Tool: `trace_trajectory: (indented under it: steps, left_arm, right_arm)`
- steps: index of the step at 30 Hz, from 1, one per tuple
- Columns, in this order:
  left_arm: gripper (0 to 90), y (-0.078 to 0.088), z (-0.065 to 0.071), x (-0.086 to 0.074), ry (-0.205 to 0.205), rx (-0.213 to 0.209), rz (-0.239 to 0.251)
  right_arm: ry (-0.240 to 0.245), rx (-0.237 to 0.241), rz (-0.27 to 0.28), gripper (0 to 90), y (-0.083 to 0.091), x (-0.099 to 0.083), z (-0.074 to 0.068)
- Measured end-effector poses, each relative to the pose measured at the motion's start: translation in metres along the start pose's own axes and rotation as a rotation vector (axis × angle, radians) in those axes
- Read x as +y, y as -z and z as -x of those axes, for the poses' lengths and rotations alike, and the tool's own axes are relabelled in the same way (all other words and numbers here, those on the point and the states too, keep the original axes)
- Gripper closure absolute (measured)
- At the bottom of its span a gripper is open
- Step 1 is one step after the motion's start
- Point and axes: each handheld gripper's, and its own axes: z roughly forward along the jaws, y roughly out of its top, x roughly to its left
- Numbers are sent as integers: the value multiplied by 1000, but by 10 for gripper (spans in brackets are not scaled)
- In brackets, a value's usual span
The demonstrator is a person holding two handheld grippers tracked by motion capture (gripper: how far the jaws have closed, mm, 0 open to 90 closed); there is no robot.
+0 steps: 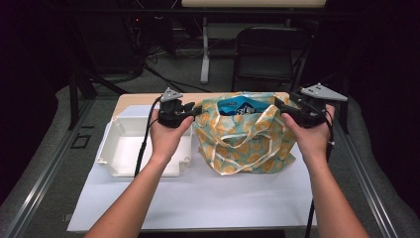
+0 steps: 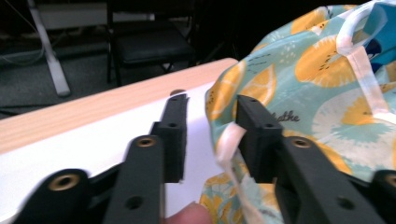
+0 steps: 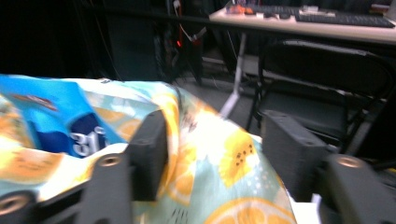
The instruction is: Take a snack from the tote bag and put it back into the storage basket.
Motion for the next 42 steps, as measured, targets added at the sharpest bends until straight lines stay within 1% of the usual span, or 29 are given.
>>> trace_trajectory:
  steps: [1, 2, 3, 6, 8, 10, 12, 15, 17, 19, 20, 21, 22, 23, 25, 26, 27, 28, 30, 32, 33, 34, 35, 37, 38, 39, 40, 41, 42]
  left_arm:
    - [558, 5, 1, 1, -11, 11, 11]
    - [528, 8, 1, 2, -17, 16, 26]
    - [528, 11, 2, 3, -23, 22, 31]
    - [523, 20, 7, 5, -44, 38, 73]
    - [526, 26, 11, 6, -52, 44, 98]
    - [530, 32, 15, 6, -52, 34, 120]
    - [533, 37, 20, 4, -61, 31, 135]
    - [534, 43, 29, -2, -91, 12, 134]
    - [531, 45, 34, -10, -110, -10, 126]
    - [524, 46, 39, -18, -121, -34, 115]
    - [518, 46, 41, -22, -125, -44, 110]
    - [513, 46, 43, -26, -134, -58, 109]
    - [500, 46, 45, -29, -143, -72, 105]
    - [487, 45, 47, -31, -149, -84, 98]
    - [415, 43, 51, -34, -152, -109, 92]
    - [384, 42, 54, -35, -155, -124, 91]
    - [338, 40, 58, -36, -160, -123, 88]
    - [247, 38, 61, -36, -172, -128, 72]
    - [224, 34, 66, -36, -178, -133, 52]
    - [176, 29, 71, -36, -180, -133, 33]
    - [178, 26, 73, -35, -187, -127, 21]
    - [243, 23, 74, -35, -190, -110, 12]
    - [243, 21, 75, -35, -191, -99, 5]
    - [460, 19, 76, -34, -190, -85, -4]
    - [540, 19, 76, -34, -188, -82, -6]
    - [653, 20, 75, -34, -189, -92, -11]
    - [830, 21, 74, -33, -189, -92, -11]
    - [830, 22, 73, -32, -193, -92, -9]
    - [886, 23, 72, -31, -191, -103, -7]
  right_arm:
    - [-8, 7, 23, 361, 5, 0, 0]
    - [-10, 22, 59, 324, 19, 0, 0]
    - [-10, 22, 59, 324, 19, 0, 0]
    - [2, 17, 81, 309, 37, -3, -3]
    - [-14, 10, 81, 320, 46, -7, -5]
    - [-43, 22, 79, 356, 53, -15, -12]
    - [-41, 50, 84, 385, 59, -29, -25]
    - [-27, 82, 63, 379, 59, -48, -43]
    - [-34, 124, 19, 358, 51, -58, -52]
    - [-44, 135, -25, 368, 40, -64, -56]
    - [-53, 145, -46, 410, 35, -66, -57]
    - [-53, 145, -66, 486, 31, -67, -58]
    - [-57, 157, -76, 612, 27, -67, -58]
    - [-60, 176, -85, 707, 25, -67, -58]
    - [-53, 211, -66, 849, 22, -63, -60]
    - [-45, 213, -58, 876, 22, -62, -60]
    - [-37, 215, -45, 896, 22, -59, -61]
    - [-22, 211, -27, 900, 22, -55, -63]
    - [-25, 206, -17, 900, 22, -54, -64]
    - [-14, 211, -14, 900, 21, -52, -65]
    - [-5, 215, -9, 900, 21, -52, -67]
    - [16, 216, 0, 900, 21, -53, -71]
    - [16, 216, 0, 900, 21, -53, -71]
    - [24, 224, 7, 900, 21, -54, -72]
    - [29, 221, 7, 900, 22, -54, -72]
    - [37, 214, 11, 900, 22, -55, -72]
    - [52, 209, 12, 900, 24, -55, -71]
    - [52, 209, 12, 900, 24, -55, -71]
    - [51, 204, 17, 900, 24, -54, -71]
